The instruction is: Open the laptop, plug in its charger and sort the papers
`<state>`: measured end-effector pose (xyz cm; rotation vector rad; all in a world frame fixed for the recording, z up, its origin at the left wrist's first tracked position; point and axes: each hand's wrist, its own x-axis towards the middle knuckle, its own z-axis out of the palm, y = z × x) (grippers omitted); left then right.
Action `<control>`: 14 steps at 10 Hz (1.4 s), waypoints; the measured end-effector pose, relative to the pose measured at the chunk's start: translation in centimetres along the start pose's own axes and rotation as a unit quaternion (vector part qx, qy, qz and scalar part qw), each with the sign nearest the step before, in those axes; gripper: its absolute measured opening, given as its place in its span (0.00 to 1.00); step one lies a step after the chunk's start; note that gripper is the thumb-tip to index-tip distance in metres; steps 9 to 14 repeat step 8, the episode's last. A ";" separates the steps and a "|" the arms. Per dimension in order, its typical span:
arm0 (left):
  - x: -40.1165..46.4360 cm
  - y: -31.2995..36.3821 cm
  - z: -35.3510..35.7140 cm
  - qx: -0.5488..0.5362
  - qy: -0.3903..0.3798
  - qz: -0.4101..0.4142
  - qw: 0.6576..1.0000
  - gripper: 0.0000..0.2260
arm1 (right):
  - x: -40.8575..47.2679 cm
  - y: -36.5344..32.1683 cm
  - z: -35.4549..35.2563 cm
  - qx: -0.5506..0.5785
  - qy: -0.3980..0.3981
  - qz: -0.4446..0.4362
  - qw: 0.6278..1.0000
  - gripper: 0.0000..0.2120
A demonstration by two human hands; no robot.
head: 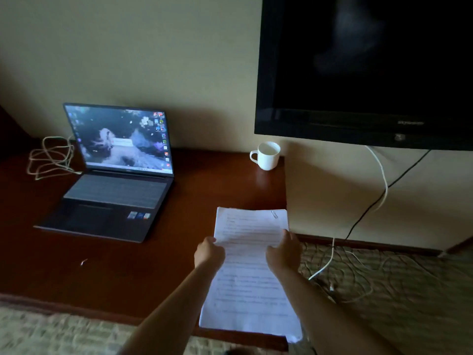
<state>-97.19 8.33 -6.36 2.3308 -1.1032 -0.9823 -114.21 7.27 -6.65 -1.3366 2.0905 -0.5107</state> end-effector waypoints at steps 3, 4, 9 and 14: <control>-5.6 -2.7 1.5 0.008 0.004 -0.050 0.999 0.16 | -3.6 5.7 1.9 0.114 -0.095 0.082 0.985 0.37; -5.9 -3.1 1.5 -0.013 -0.005 -0.037 0.999 0.14 | -4.0 6.2 2.2 0.134 -0.102 0.081 0.982 0.38; -5.8 -5.5 -2.5 -0.026 -0.035 -0.024 0.999 0.20 | -9.5 0.4 2.1 -0.008 -0.130 -0.035 0.991 0.35; -5.8 -5.5 -2.5 -0.026 -0.035 -0.024 0.999 0.20 | -9.5 0.4 2.1 -0.008 -0.130 -0.035 0.991 0.35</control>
